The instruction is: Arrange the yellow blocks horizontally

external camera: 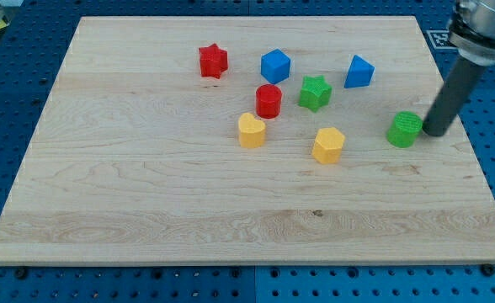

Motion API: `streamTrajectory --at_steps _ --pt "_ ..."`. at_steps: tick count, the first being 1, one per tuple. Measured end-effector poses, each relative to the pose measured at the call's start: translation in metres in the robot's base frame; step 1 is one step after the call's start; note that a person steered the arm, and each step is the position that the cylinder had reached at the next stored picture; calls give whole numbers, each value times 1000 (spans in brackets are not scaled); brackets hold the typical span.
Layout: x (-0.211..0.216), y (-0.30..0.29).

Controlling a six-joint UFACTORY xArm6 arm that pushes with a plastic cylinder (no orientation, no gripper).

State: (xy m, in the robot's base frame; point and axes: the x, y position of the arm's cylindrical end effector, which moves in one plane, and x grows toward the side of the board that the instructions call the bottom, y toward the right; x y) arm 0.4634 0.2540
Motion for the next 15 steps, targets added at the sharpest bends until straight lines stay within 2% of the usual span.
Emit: streamTrajectory --at_steps 1,2,3,7,11,15 --pt "43 -14" --pt "58 -73" --pt "56 -132" --pt "54 -166" --pt "46 -166" --pt "17 -167"
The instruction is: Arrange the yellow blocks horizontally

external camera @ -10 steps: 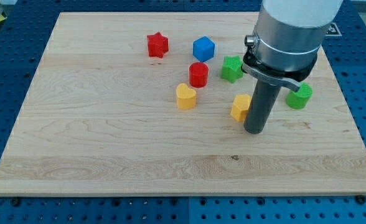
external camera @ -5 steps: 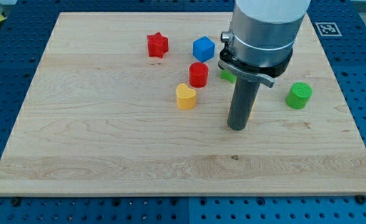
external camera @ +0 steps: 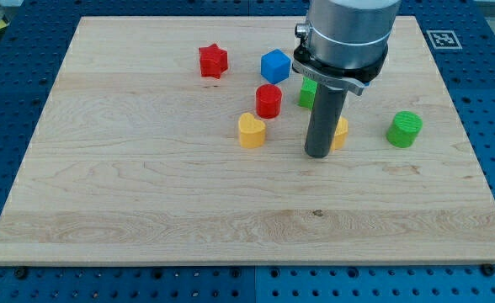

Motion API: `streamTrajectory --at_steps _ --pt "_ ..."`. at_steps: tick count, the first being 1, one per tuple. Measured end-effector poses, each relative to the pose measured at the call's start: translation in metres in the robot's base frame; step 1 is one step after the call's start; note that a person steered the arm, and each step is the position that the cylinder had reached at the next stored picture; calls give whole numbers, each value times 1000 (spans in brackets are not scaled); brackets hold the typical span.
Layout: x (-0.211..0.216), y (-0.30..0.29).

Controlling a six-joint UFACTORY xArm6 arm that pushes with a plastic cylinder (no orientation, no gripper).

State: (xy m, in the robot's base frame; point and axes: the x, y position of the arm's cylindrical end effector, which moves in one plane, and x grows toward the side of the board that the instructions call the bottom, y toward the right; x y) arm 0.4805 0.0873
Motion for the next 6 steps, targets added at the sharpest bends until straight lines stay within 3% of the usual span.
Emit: streamTrajectory --at_steps 3,6 --pt "-6 -57" --pt "-17 -47"
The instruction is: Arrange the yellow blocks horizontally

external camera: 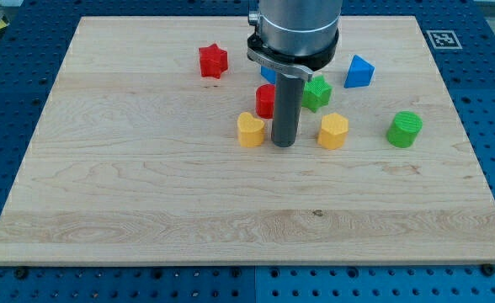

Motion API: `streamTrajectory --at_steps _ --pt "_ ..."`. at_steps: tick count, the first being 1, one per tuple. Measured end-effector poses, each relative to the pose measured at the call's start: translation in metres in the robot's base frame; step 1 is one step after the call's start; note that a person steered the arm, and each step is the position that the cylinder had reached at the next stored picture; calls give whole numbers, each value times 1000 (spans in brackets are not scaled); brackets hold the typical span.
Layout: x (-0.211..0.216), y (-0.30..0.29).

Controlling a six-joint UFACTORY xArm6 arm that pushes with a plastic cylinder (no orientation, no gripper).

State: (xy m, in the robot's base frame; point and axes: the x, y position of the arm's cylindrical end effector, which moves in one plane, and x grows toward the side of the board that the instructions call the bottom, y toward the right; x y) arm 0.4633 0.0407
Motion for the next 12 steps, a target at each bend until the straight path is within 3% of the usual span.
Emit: streamTrajectory --at_steps 3,5,6,7,9,12 --pt "-7 -33" --pt "36 45" --pt "38 110" --pt "34 132" --pt "5 132" --pt "-4 120"
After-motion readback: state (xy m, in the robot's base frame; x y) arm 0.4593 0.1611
